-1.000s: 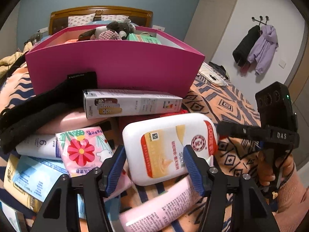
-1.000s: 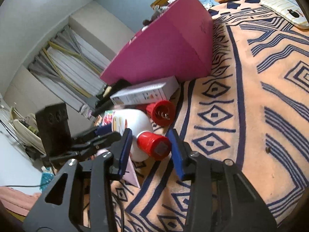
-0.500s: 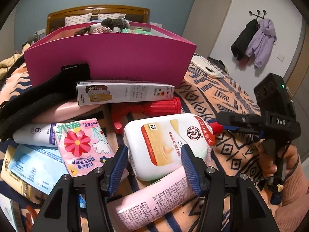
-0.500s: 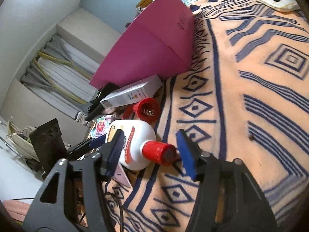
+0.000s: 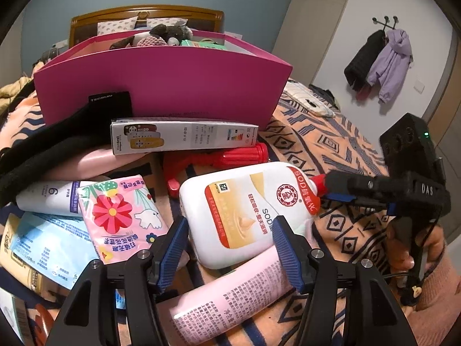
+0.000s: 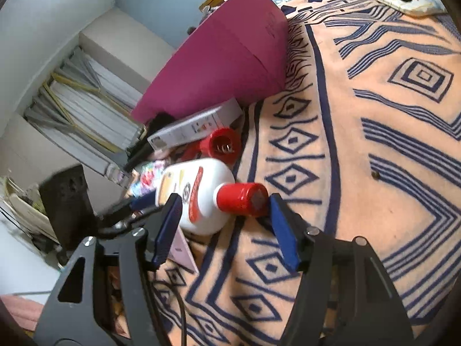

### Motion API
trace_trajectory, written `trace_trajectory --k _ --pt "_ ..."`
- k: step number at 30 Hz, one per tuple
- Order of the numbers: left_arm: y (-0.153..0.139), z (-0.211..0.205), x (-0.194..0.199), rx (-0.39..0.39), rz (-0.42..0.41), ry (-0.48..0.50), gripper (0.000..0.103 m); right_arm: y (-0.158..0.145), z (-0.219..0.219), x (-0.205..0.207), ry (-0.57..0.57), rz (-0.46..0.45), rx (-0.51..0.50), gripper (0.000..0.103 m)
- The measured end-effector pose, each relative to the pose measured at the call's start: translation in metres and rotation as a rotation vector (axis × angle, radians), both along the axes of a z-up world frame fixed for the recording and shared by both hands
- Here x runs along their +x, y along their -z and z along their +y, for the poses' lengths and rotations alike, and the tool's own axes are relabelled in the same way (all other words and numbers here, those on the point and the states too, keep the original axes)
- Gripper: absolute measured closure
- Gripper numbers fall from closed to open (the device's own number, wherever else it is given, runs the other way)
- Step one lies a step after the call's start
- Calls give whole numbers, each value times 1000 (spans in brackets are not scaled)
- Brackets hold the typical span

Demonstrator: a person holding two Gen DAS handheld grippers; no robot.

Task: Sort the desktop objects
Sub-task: 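Close both grippers on the white SOD lotion bottle from its two sides, then lift the white lotion bottle off the pile with both grippers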

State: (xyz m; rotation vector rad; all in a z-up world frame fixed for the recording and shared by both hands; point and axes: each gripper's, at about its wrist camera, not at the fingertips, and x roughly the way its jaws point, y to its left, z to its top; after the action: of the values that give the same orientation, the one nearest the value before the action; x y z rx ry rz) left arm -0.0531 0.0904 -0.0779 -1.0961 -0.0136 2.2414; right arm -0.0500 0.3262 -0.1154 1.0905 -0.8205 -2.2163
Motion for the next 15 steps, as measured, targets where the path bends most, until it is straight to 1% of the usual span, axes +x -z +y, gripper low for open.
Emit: trace_trajectory --k 4,5,6,10,11,15 --pt "0 -1 1 14 -4 -6 40 6 6 -7 -14 -9 -166 37" --pt "1 -1 1 14 -2 -6 40 6 6 -8 -13 -8 -176 38" --pt "1 -1 2 13 0 -7 40 6 3 -8 -11 -5 -159 39" --pt "1 -5 4 19 0 -7 40 4 -9 -4 -24 11 -35 50" --pt "1 -5 4 20 0 -8 40 3 -12 -3 -29 16 -10 51" --pt "-1 -5 4 31 -15 -20 40 5 -10 -1 -31 22 -36 52"
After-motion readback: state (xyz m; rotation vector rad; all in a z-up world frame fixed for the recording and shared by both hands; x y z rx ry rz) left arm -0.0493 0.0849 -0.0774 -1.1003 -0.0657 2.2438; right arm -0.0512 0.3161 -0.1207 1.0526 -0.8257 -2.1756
